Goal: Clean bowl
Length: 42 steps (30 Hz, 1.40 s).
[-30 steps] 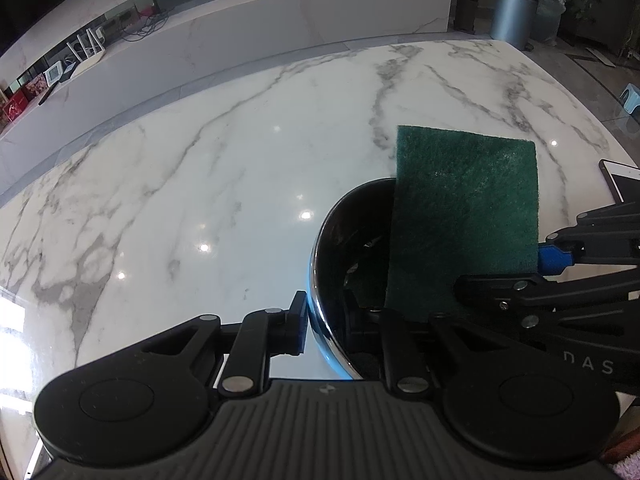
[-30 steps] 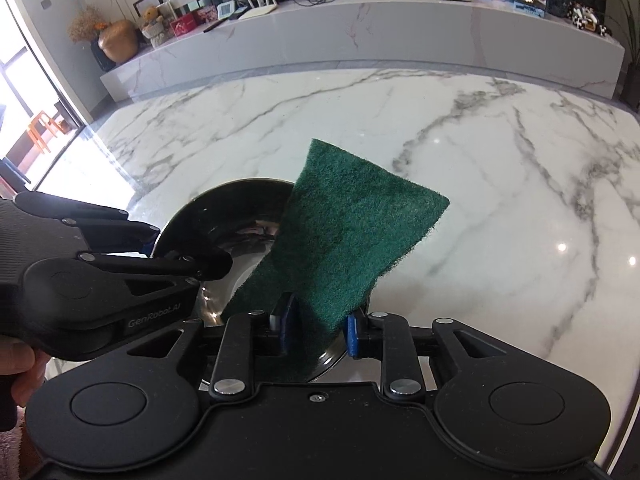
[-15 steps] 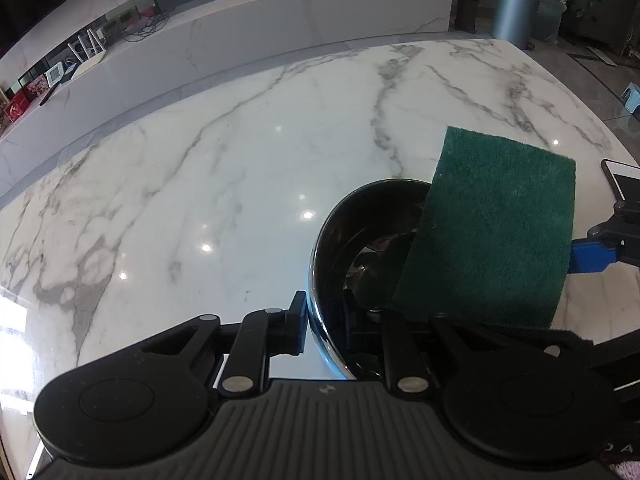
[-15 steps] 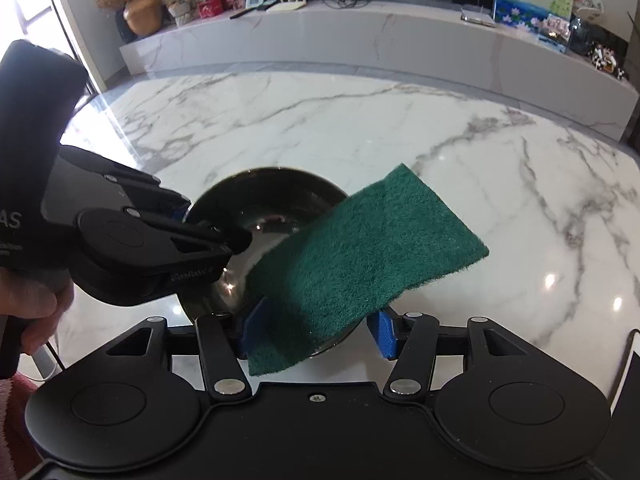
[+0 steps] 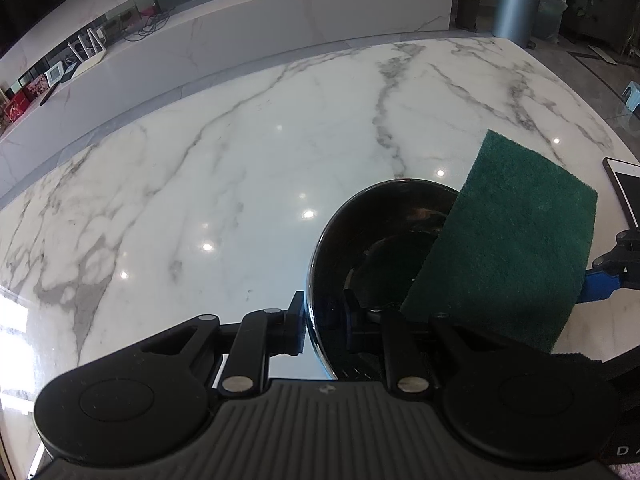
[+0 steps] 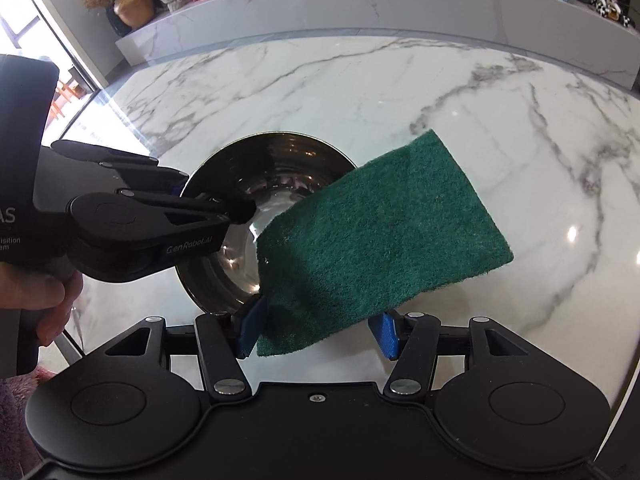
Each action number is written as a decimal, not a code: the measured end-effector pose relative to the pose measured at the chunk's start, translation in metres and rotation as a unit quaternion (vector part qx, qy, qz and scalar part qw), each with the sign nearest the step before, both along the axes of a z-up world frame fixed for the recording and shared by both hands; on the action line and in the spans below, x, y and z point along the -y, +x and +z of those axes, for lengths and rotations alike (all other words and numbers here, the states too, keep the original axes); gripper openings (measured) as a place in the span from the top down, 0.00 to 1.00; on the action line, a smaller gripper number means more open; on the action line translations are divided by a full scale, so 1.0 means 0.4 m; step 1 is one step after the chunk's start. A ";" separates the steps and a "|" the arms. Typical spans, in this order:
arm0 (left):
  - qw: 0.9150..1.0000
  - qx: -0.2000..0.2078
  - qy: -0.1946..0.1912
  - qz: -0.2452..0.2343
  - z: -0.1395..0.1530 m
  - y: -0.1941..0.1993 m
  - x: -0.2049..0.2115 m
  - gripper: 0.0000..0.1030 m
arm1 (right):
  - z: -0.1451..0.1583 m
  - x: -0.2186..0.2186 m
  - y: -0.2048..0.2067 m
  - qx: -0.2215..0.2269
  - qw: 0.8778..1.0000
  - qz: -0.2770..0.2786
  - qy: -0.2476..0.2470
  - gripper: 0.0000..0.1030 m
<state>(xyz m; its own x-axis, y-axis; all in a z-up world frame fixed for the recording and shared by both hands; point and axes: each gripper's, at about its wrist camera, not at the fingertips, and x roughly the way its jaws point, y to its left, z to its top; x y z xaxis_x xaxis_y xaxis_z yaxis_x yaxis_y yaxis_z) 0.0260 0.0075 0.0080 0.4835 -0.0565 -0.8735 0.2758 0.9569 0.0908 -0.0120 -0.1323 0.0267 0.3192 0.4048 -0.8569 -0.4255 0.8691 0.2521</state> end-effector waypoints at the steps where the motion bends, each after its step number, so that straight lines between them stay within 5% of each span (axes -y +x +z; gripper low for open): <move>1: 1.000 0.000 0.000 0.000 0.000 0.000 0.000 0.84 | 0.000 0.000 -0.002 -0.005 1.000 0.003 0.003 0.47; 25: 1.000 -0.014 -0.002 0.006 -0.008 0.007 -0.005 0.83 | 0.034 -0.045 -0.024 0.001 0.999 0.016 -0.036 0.46; 42: 0.999 -0.031 0.003 -0.002 -0.022 0.008 -0.021 0.80 | 0.016 -0.084 -0.012 -0.033 0.989 0.035 -0.141 0.43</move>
<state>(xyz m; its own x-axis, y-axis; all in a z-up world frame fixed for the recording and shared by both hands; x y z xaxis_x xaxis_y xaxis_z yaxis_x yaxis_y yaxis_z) 0.0292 0.0158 -0.0007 0.4275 -0.0524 -0.9025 0.2840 0.9555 0.0791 -0.0170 -0.0989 0.0331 0.2389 0.1652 -0.9569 -0.4780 0.8778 0.0321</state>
